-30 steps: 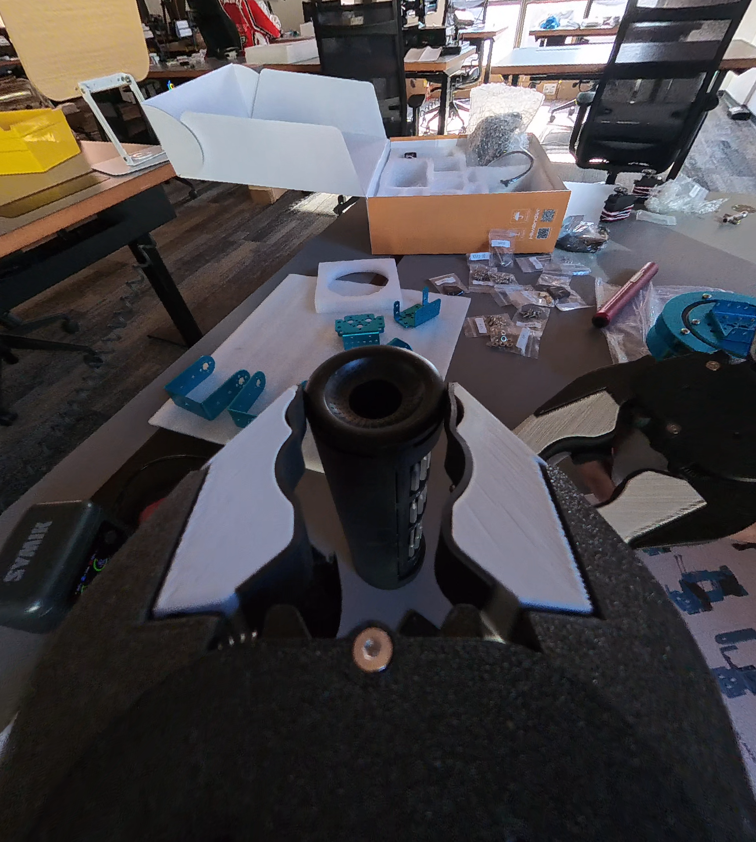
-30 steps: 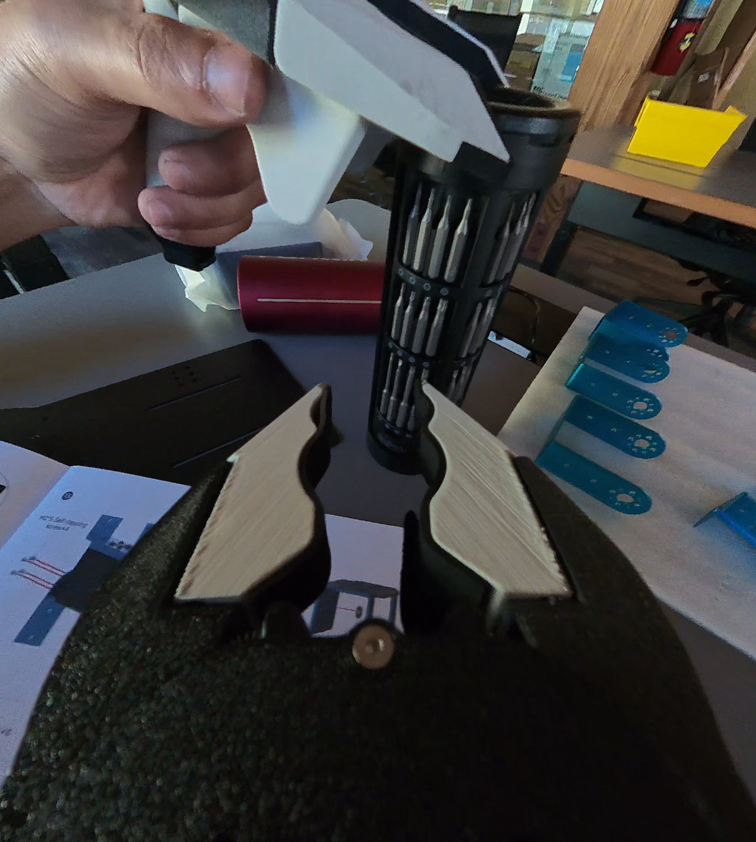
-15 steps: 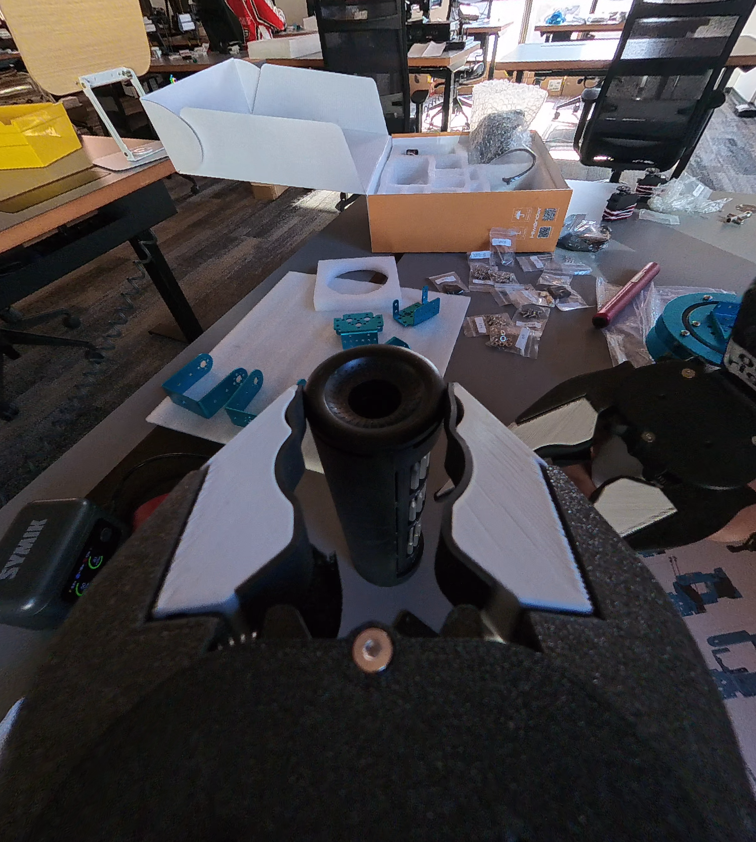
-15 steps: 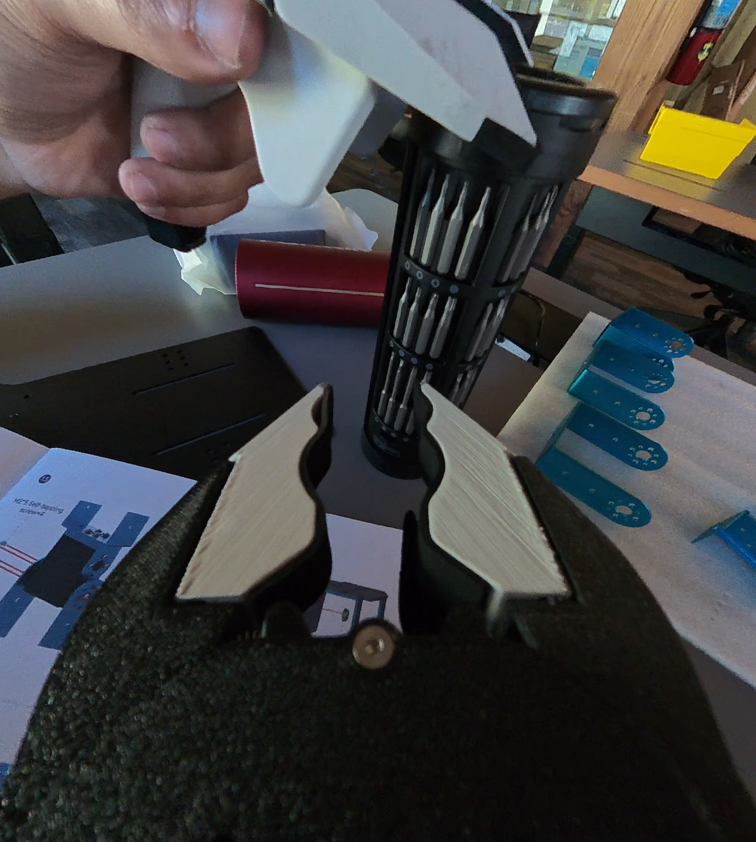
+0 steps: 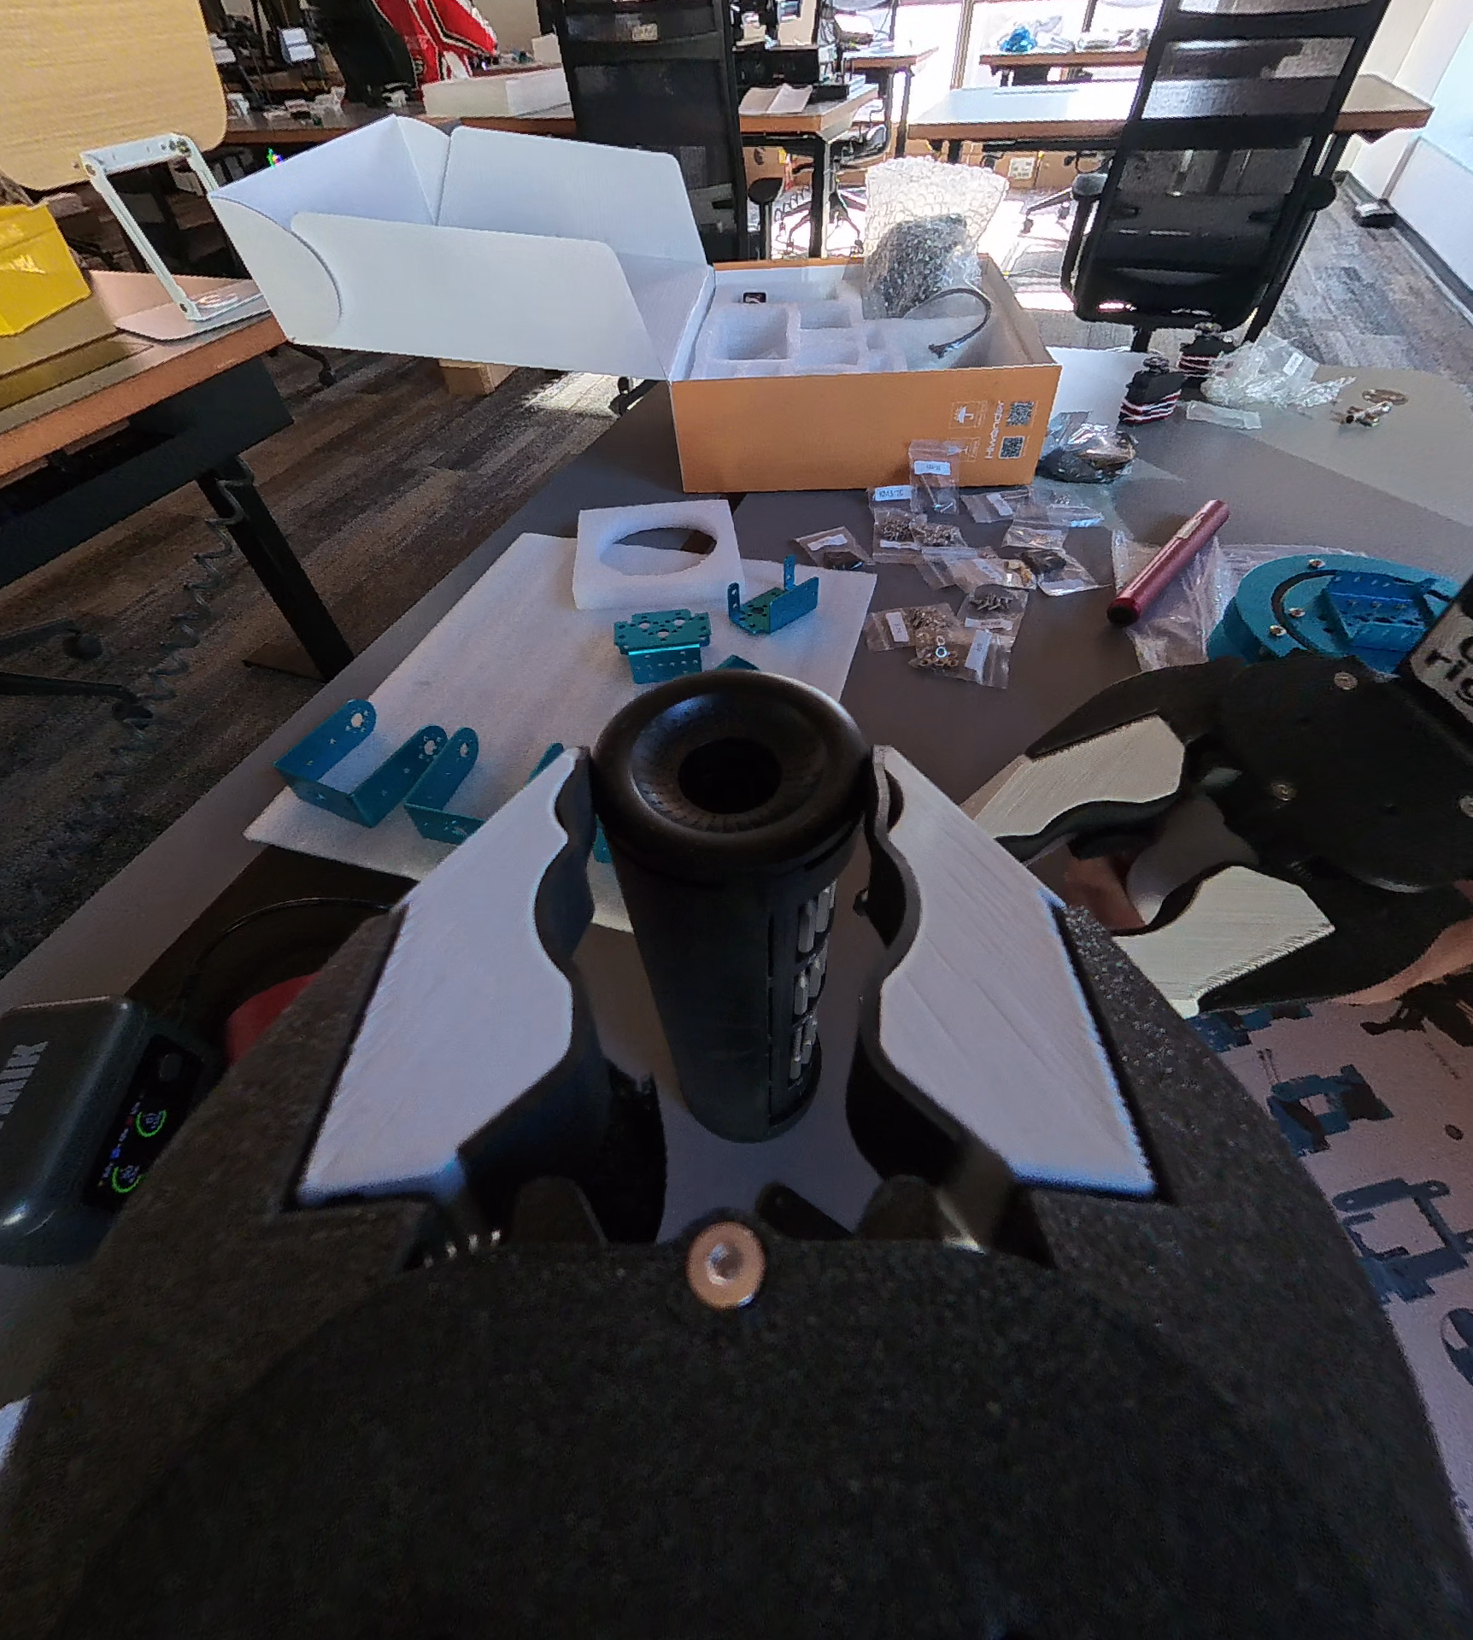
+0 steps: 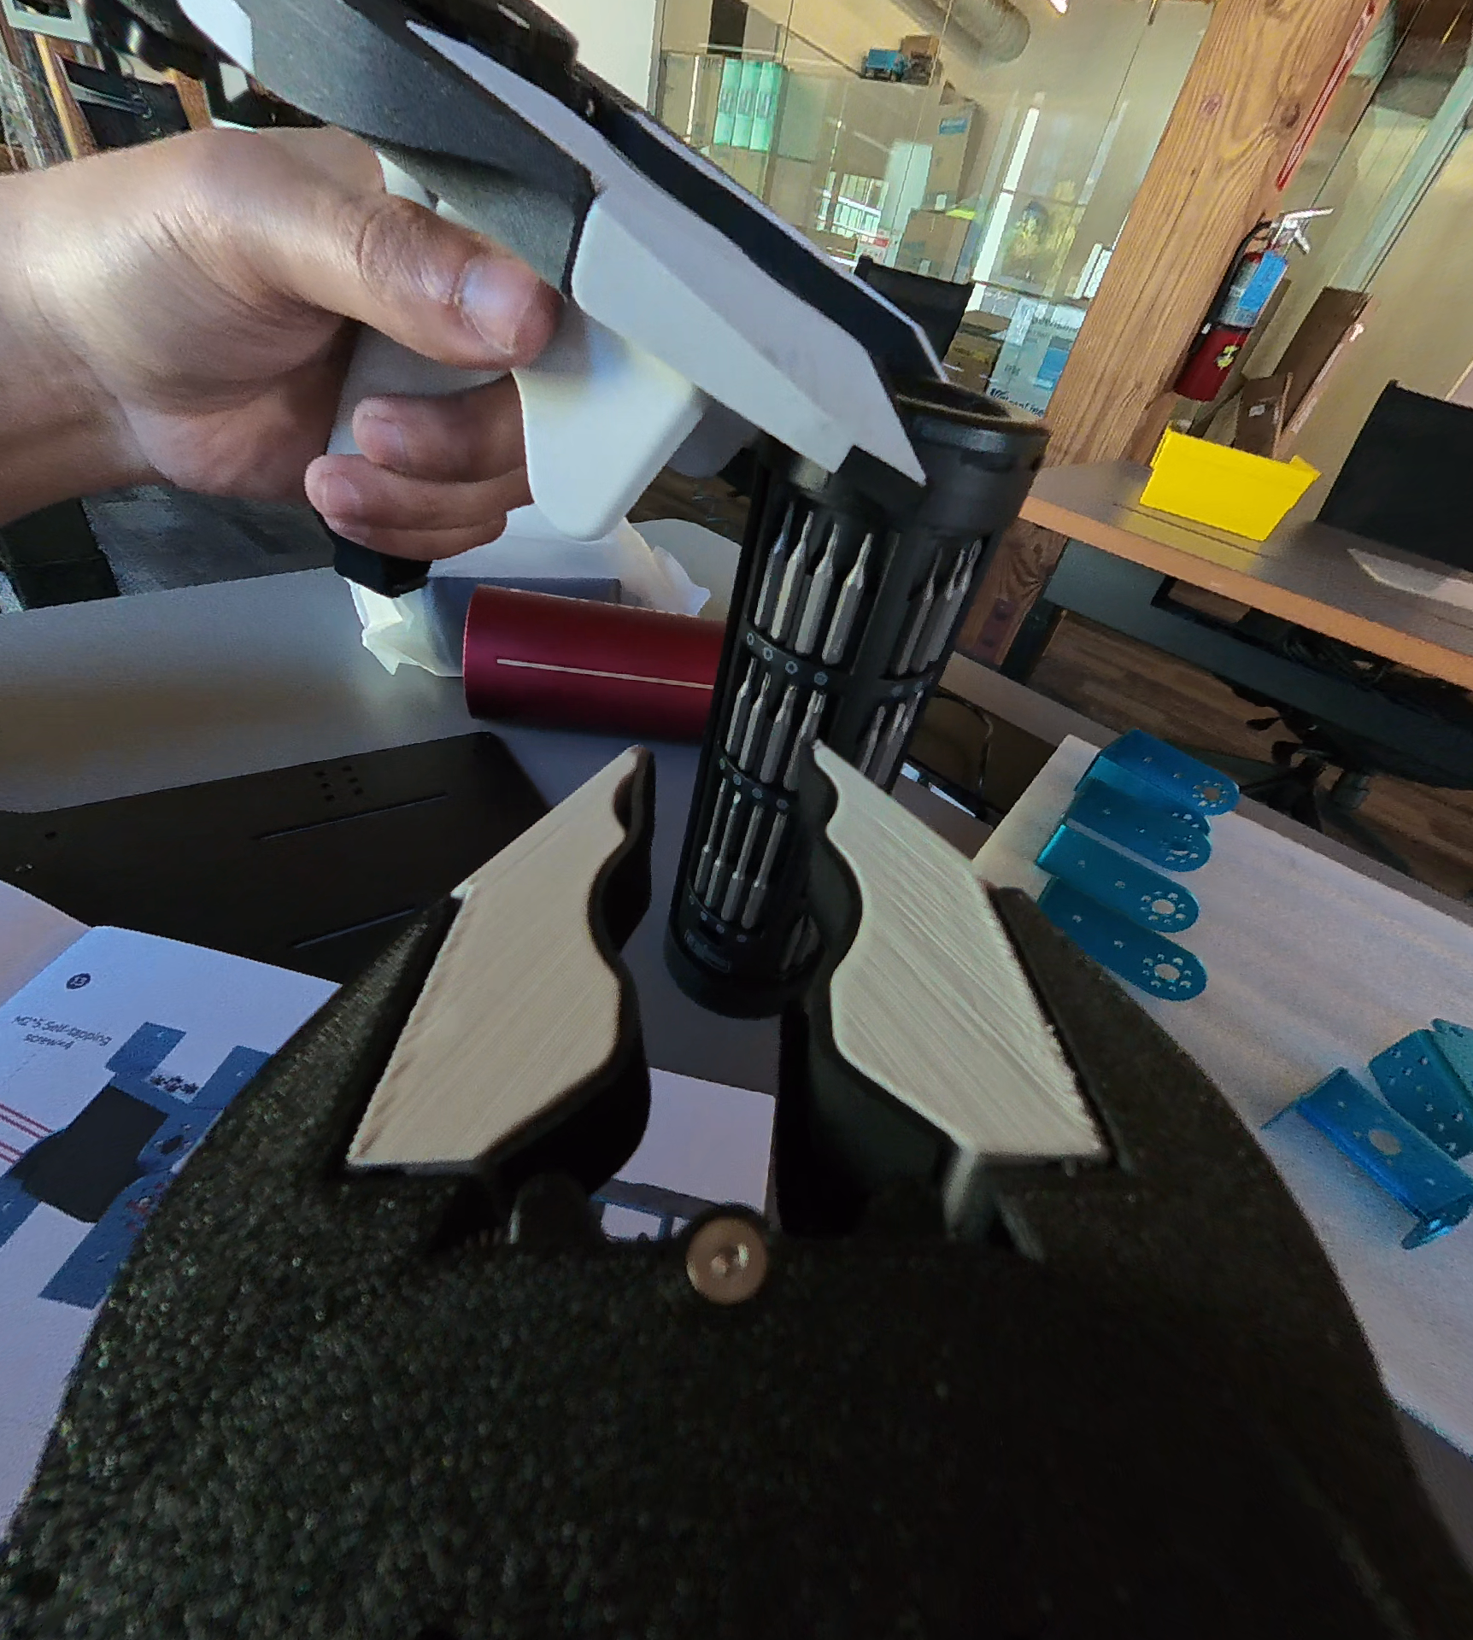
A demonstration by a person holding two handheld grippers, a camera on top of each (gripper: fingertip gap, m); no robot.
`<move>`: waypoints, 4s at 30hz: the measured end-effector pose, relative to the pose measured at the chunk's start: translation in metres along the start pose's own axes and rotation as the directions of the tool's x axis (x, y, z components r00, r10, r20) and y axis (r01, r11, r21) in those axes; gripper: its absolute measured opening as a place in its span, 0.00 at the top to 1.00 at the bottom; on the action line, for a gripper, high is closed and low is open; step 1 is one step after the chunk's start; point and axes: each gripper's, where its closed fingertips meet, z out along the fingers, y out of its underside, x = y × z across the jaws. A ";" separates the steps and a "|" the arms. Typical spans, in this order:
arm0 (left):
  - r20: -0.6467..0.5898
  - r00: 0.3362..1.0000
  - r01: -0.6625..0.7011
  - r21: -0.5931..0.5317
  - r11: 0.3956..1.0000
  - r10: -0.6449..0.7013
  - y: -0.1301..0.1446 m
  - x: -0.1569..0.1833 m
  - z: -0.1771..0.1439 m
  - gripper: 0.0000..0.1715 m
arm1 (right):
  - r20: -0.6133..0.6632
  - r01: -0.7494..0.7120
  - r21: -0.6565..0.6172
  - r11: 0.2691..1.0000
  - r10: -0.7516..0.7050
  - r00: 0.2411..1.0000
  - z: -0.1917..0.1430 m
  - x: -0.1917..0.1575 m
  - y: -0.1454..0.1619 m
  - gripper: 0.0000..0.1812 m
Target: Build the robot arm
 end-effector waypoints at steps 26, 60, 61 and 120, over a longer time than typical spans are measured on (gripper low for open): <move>-0.116 0.993 -0.012 0.019 1.000 0.014 0.002 0.013 -0.006 0.64 | 0.100 -0.015 -0.271 0.962 0.044 0.994 0.007 0.001 0.048 0.78; -0.104 0.993 -0.054 -0.015 0.998 0.052 -0.001 0.014 -0.015 0.66 | 0.009 0.012 -0.215 0.977 -0.010 1.000 0.007 0.003 0.036 0.79; -0.112 0.992 -0.056 -0.014 0.998 0.054 -0.001 0.015 -0.016 0.66 | 0.022 -0.010 -0.217 0.976 0.015 1.000 0.009 0.003 0.036 0.76; -0.316 0.942 -0.114 0.027 0.993 0.117 0.004 0.047 -0.034 0.66 | 0.248 0.131 -0.325 0.937 -0.050 0.968 0.016 -0.028 0.062 0.66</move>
